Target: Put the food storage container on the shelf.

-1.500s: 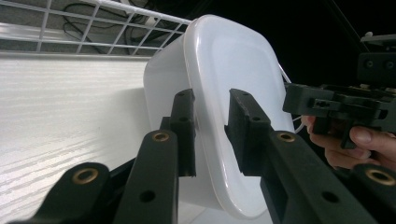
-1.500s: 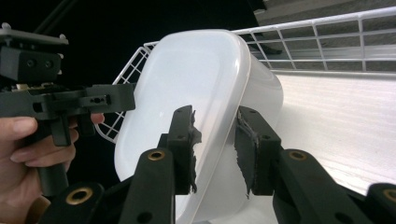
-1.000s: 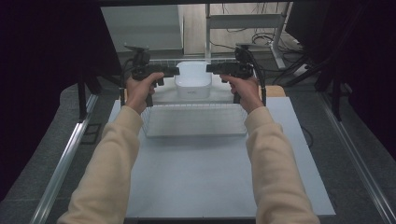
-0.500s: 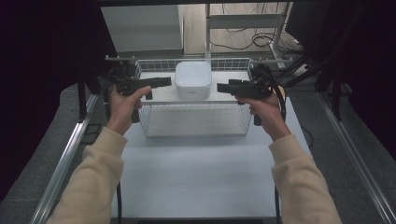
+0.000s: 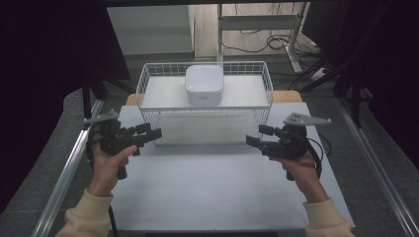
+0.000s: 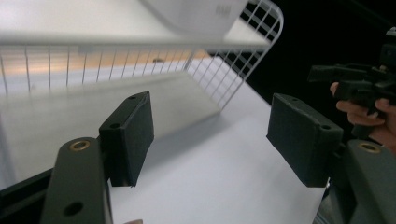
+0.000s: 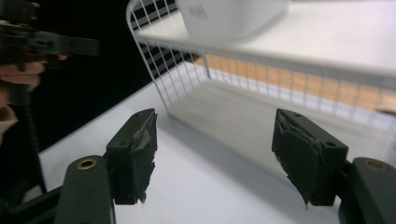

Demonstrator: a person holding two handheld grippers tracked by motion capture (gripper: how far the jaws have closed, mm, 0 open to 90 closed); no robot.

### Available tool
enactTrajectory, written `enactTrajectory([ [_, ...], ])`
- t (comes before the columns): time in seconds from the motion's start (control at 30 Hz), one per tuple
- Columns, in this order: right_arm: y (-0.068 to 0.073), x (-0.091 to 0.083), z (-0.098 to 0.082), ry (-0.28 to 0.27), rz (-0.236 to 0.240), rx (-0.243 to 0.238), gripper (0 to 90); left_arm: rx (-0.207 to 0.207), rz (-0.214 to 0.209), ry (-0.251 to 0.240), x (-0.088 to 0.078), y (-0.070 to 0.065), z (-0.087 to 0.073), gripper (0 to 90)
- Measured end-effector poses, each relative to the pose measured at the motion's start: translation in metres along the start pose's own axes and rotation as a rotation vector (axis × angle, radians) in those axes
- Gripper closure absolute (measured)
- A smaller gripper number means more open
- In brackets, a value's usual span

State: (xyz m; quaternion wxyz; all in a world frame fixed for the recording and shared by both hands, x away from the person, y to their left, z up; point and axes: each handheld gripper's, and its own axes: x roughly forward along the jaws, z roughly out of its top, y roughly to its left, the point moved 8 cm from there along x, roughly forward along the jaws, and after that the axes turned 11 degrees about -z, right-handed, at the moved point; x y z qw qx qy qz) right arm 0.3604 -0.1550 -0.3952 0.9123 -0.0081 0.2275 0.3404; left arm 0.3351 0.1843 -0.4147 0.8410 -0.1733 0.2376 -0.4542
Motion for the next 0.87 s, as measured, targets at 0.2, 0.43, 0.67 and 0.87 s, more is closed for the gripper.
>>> enactTrajectory([
  [0.2, -0.008, -0.006, -0.050, 0.048, -0.032, -0.006, 30.4, 0.025, 0.037, 0.070, -0.001, 0.008, -0.042, 31.0],
  [0.43, -0.017, 0.000, -0.094, 0.099, -0.057, 0.022, 30.2, 0.019, 0.048, 0.141, 0.012, 0.015, -0.084, 31.2],
  [0.67, -0.022, -0.002, -0.098, 0.102, -0.087, 0.019, 28.5, 0.022, 0.060, 0.138, 0.013, 0.016, -0.086, 31.4],
  [0.87, -0.024, 0.002, -0.104, 0.108, -0.081, 0.018, 26.6, 0.034, 0.094, 0.144, 0.016, 0.018, -0.087, 31.4],
])
